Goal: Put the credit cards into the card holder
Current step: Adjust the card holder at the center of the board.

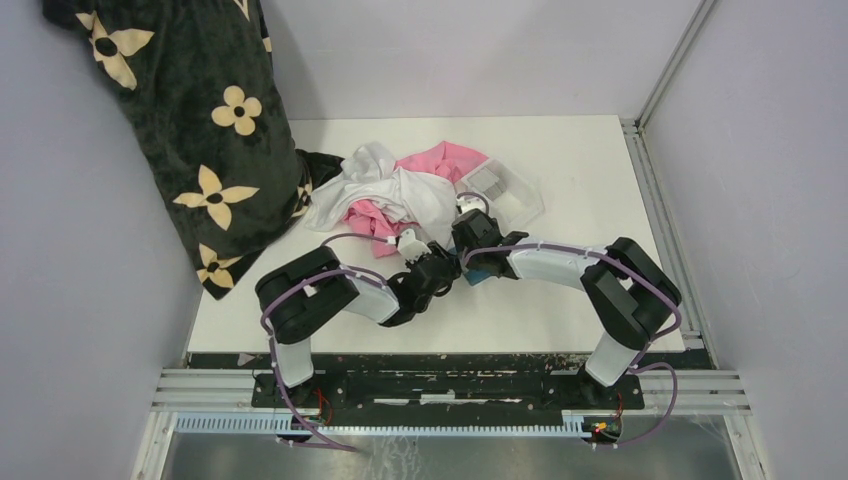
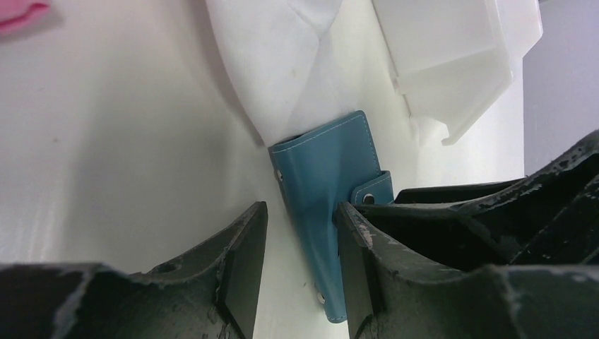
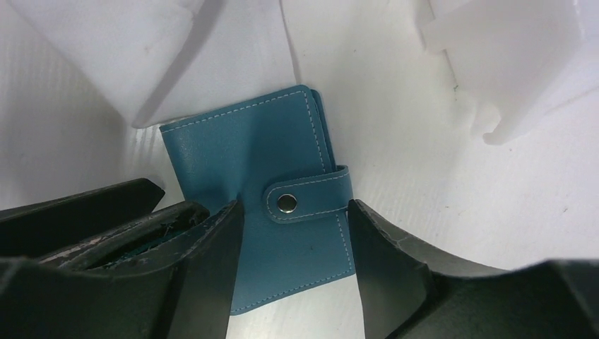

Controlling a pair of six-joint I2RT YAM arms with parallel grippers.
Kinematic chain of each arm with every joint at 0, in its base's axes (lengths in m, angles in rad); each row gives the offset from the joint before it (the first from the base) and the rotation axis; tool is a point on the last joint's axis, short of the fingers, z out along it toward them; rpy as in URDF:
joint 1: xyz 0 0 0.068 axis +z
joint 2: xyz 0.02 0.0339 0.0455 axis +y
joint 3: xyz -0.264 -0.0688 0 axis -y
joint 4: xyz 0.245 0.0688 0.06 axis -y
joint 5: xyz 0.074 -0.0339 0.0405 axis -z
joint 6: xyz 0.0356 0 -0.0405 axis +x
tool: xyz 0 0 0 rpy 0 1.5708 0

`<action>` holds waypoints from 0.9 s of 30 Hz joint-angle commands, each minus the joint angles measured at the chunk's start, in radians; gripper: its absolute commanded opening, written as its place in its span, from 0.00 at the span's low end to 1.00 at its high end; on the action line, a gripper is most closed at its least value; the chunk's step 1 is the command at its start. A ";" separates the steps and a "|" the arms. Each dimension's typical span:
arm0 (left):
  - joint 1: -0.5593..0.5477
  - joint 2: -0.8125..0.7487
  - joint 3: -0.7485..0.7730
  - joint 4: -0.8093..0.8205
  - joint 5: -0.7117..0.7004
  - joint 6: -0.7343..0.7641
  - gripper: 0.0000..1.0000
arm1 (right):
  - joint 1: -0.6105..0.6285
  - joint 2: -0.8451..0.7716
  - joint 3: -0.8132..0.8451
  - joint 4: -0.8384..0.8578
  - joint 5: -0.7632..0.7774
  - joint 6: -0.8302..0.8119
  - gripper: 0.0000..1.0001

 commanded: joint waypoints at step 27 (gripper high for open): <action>-0.003 0.262 0.265 -0.397 0.047 -0.003 0.47 | -0.124 -0.061 0.004 -0.052 -0.093 -0.050 0.26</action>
